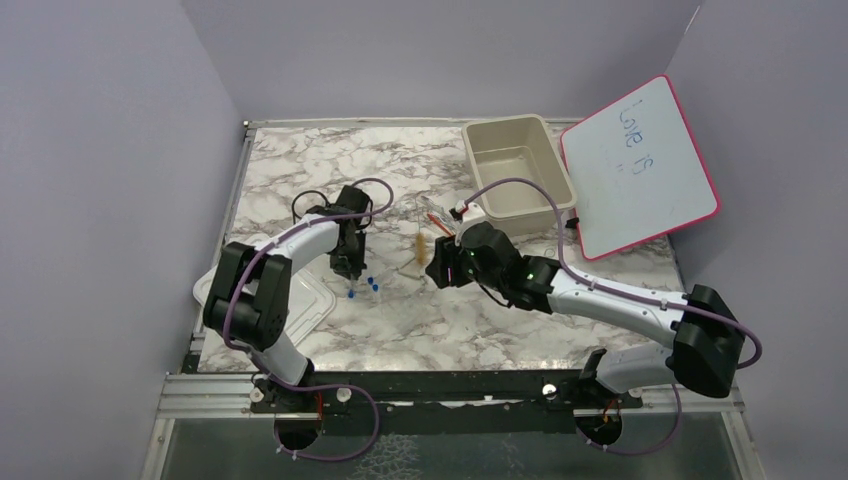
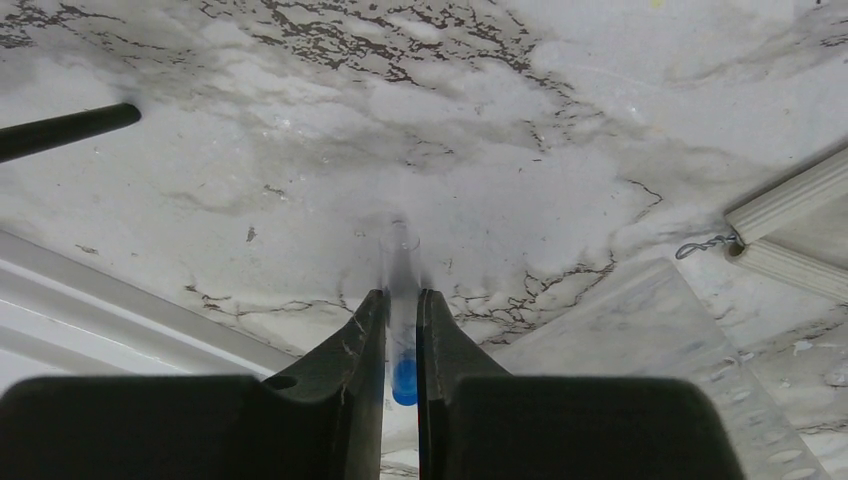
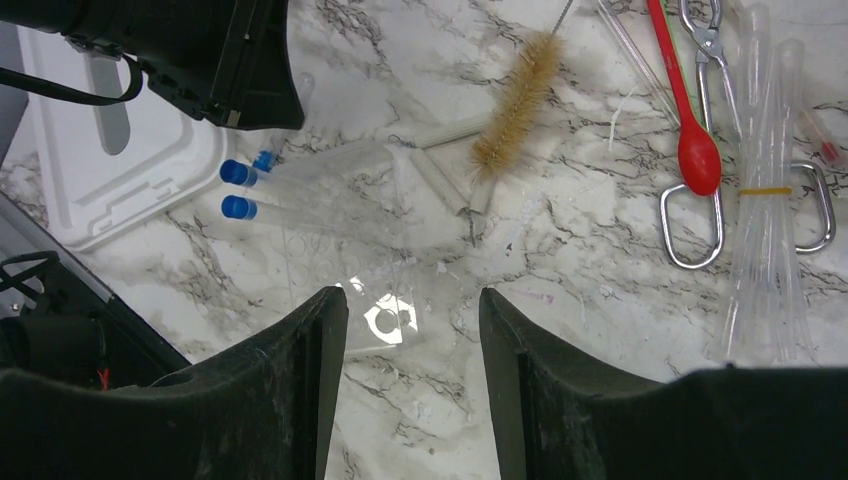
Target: Organize the chemistry lab equipment
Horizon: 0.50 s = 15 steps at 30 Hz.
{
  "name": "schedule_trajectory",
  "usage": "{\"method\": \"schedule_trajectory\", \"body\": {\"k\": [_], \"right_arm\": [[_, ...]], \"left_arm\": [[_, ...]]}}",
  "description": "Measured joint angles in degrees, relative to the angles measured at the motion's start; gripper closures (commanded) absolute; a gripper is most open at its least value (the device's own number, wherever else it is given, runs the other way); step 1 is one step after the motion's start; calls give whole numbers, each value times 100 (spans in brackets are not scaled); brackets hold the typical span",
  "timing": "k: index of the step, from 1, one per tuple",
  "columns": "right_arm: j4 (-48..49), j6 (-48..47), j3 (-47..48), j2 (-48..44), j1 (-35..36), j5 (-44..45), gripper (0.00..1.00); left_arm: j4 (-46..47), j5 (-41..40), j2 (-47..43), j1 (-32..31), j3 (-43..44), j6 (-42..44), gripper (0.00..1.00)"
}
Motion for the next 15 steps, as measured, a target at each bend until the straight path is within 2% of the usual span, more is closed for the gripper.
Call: {"method": "schedule_trajectory", "body": {"k": [7, 15], "right_arm": [[247, 13, -2, -92, -7, -264, 42], [684, 337, 205, -70, -9, -815, 36]], "left_arm": [[-70, 68, -769, 0, 249, -175, 88], [61, 881, -2116, 0, 1082, -623, 88]]}}
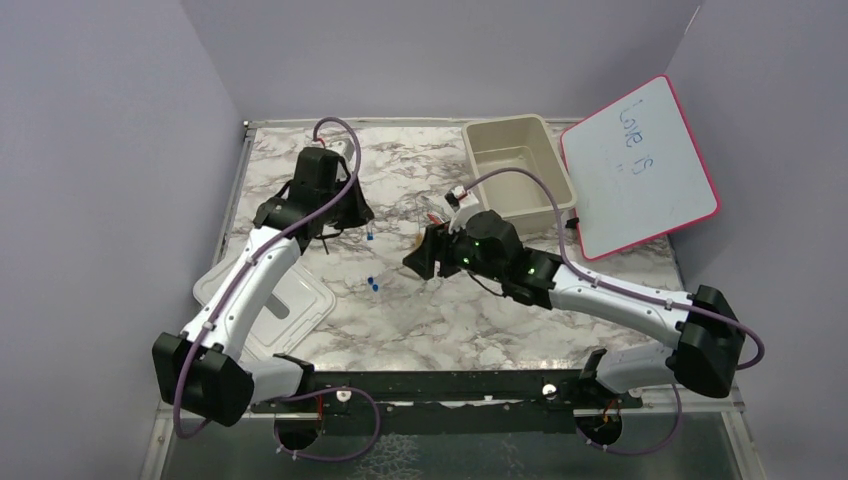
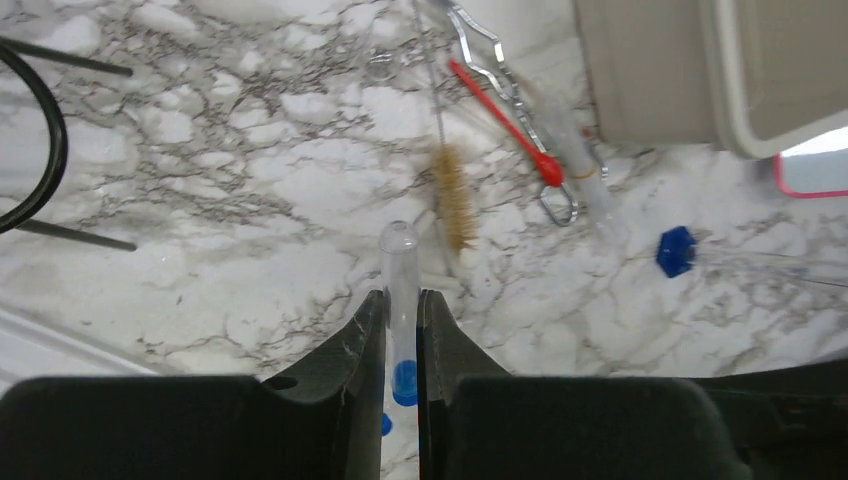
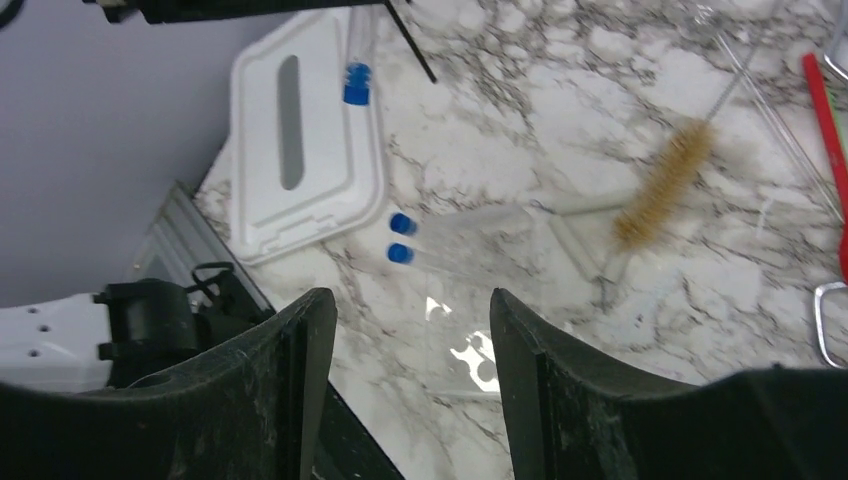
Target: Organize the chemistry lab equipment
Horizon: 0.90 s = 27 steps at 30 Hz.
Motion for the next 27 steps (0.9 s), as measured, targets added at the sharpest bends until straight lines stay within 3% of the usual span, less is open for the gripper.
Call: {"method": "schedule_trajectory", "body": {"k": [5, 12, 22, 24, 27], "right_arm": [[323, 236, 629, 289, 0, -317, 35], [509, 874, 1137, 717, 0, -79, 39], [599, 1047, 1292, 1040, -9, 192, 69], [719, 973, 1292, 1040, -13, 192, 74], [811, 796, 1292, 1040, -37, 142, 77]], "left_arm": [[343, 748, -391, 0, 92, -592, 88], [1025, 1624, -793, -4, -243, -1460, 88], [1296, 2059, -1014, -4, -476, -1884, 88], [1322, 2083, -1036, -4, -527, -1908, 83], [1357, 2083, -1054, 0, -570, -1926, 60]]}}
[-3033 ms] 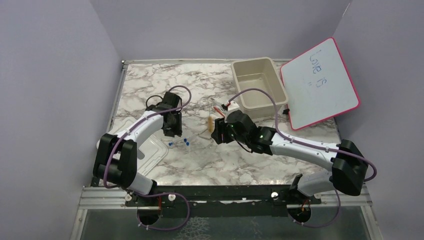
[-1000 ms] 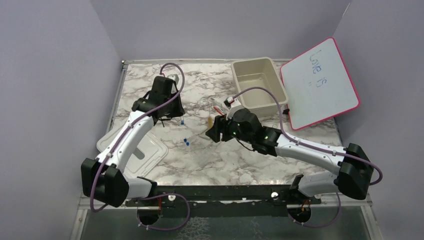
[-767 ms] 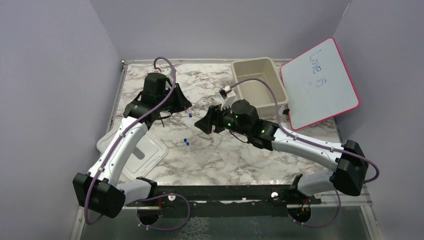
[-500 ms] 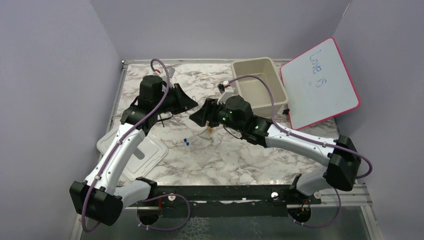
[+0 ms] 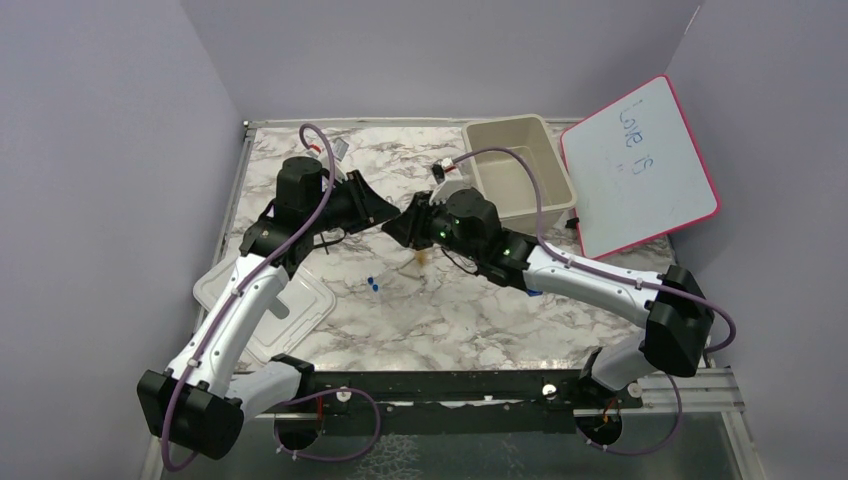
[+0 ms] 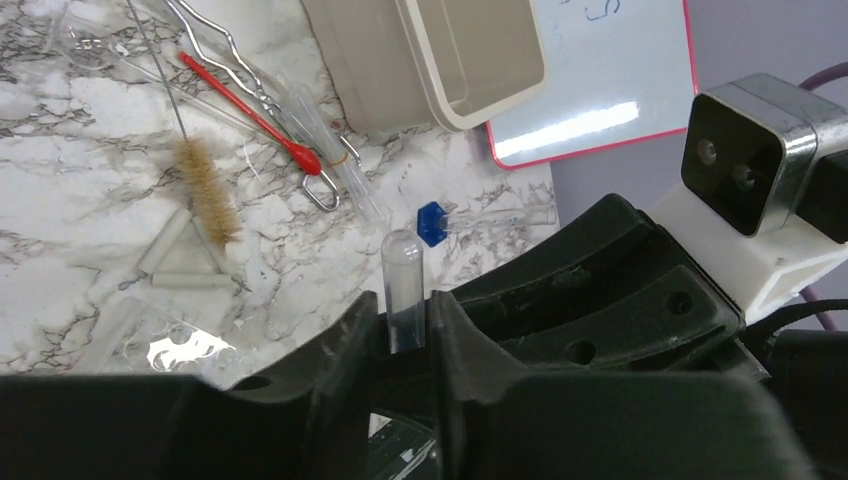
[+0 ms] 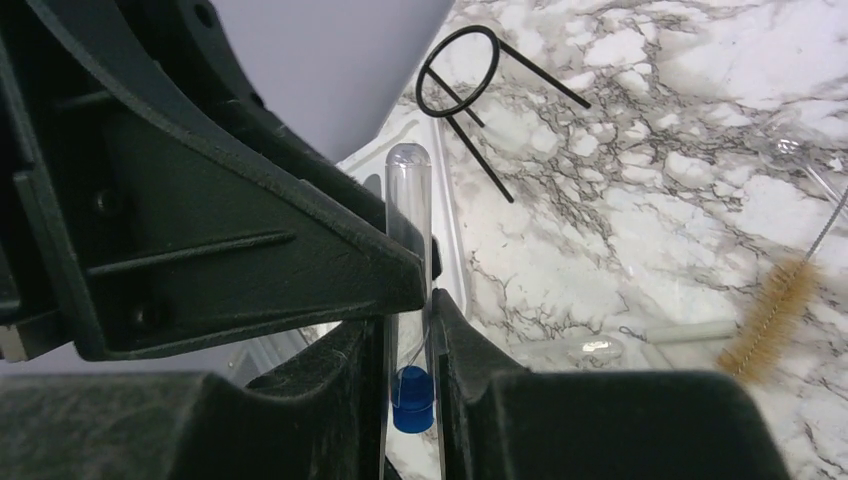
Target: Organize the chemistry lab equipment
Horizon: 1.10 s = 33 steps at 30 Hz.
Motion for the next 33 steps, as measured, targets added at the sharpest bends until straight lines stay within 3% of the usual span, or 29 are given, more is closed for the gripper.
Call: {"method": "schedule_trajectory", "body": {"k": [3, 5, 8, 13, 15, 24, 31, 33], "right_arm": [[149, -258, -50, -13, -39, -157, 78], [317, -522, -201, -83, -103, -367, 78], [417, -1049, -509, -319, -240, -813, 79], [310, -2256, -778, -831, -428, -1703, 79], [243, -2682, -778, -1001, -435, -1969, 79], [-455, -3921, -616, -1043, -435, -2389, 78], [-798, -4273, -503, -944, -435, -2389, 77], [-876, -4315, -463, -922, -435, -2389, 68]], "left_arm": [[37, -9, -20, 2, -2, 0, 40], [37, -4, -42, -2, -4, -4, 32], [52, 39, -83, -4, -28, 9, 27], [155, 531, -85, -2, -55, 72, 26], [219, 785, -83, -4, -79, 111, 31], [365, 1617, -74, -7, -262, 293, 71], [350, 1825, -116, -4, -376, 437, 90], [350, 1853, -133, -7, -400, 450, 91]]}}
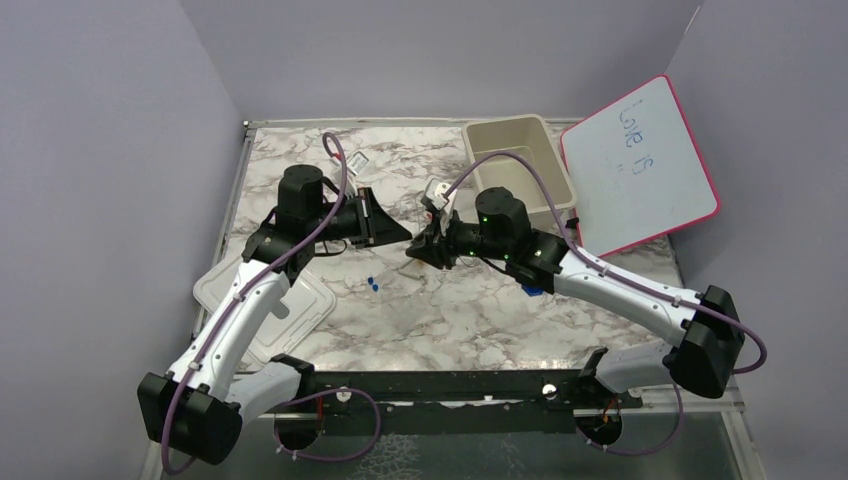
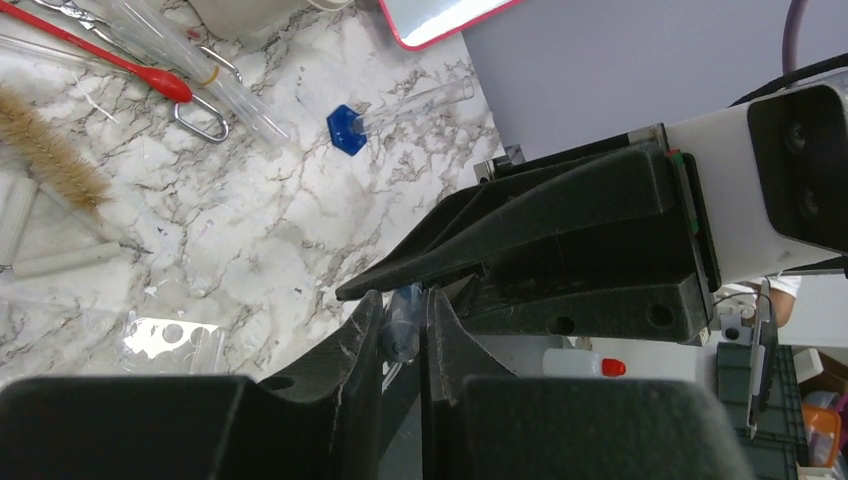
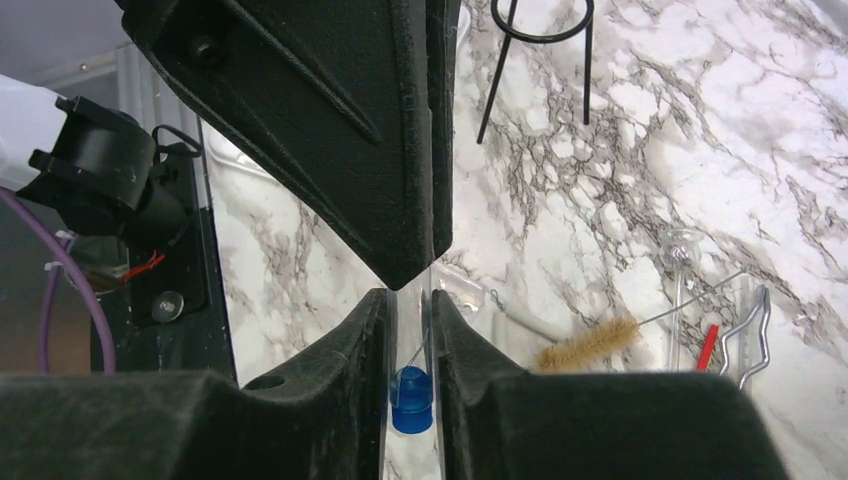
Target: Organize the chemistry lab equipment
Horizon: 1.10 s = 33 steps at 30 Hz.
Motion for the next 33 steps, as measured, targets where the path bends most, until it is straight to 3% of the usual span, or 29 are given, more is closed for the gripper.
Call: {"method": "schedule_trajectory", "body": {"k": [4, 10, 13, 20, 25, 33], "right_arm": [[-42, 28, 44, 2, 0, 9, 42], [304, 671, -149, -151, -46, 306, 34], [693, 1517, -511, -494, -201, 411, 30], [2149, 4426, -1126, -966, -966, 437, 30], [2979, 6328, -1150, -820, -990, 417, 30], [4336, 8177, -999, 70, -990, 81, 39]], "left_arm": [[-26, 13, -57, 0, -20, 22, 91], [98, -190, -138, 0, -26, 2, 91], [544, -341, -245, 0, -70, -177, 91], [1904, -839, -483, 0, -170, -621, 91], [2802, -1239, -516, 0, -192, -896, 91], [3598, -1438, -540, 2, -216, -1401, 91]]}}
